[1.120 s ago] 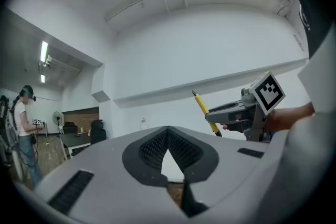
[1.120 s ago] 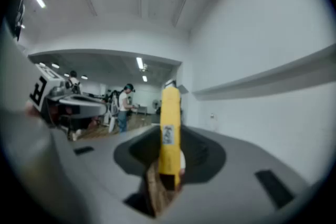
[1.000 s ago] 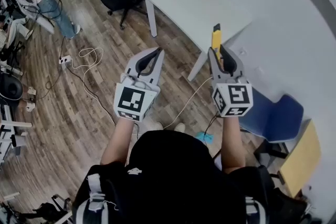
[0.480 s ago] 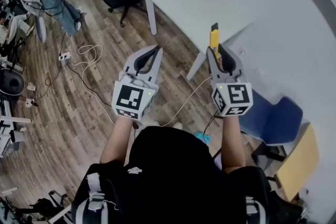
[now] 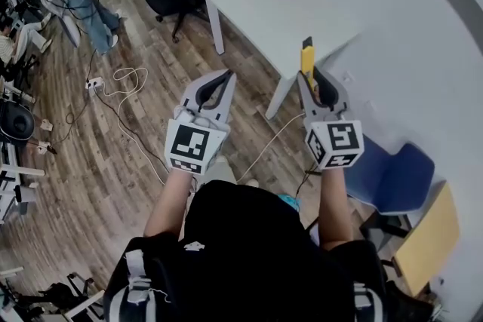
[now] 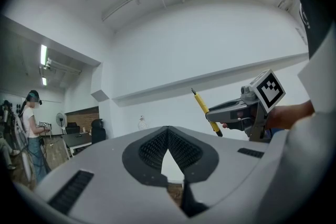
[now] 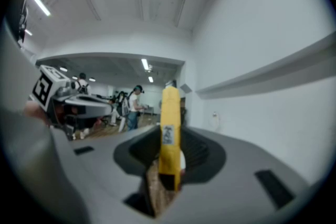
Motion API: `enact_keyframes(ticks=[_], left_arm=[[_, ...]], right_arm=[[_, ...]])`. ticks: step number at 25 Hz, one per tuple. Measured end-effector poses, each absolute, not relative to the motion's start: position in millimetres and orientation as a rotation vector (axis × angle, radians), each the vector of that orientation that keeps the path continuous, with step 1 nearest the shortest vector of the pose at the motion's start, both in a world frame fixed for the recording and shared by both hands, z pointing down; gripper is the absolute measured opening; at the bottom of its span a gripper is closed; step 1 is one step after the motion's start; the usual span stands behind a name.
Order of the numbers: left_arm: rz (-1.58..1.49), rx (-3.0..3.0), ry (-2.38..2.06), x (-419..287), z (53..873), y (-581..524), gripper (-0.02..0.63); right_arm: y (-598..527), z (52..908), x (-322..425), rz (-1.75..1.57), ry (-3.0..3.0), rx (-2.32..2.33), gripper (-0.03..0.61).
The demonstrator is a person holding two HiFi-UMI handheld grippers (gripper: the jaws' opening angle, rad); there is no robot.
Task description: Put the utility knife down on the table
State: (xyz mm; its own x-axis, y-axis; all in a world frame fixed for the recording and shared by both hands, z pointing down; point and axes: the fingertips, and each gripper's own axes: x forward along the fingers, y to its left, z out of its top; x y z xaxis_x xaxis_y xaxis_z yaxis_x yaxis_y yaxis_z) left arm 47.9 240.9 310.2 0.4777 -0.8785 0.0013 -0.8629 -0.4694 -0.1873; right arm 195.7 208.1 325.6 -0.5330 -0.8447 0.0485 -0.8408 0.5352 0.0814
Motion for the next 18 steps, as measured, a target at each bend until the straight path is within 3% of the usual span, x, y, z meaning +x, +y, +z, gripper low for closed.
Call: enact_keyframes(ticks=[18], left_arm=[[-0.146, -2.551, 1.553, 28.7, 308.9, 166.3, 0.015]], right_arm=[[133.4, 331.5, 176.3, -0.04, -2.688, 1.437, 0.136]])
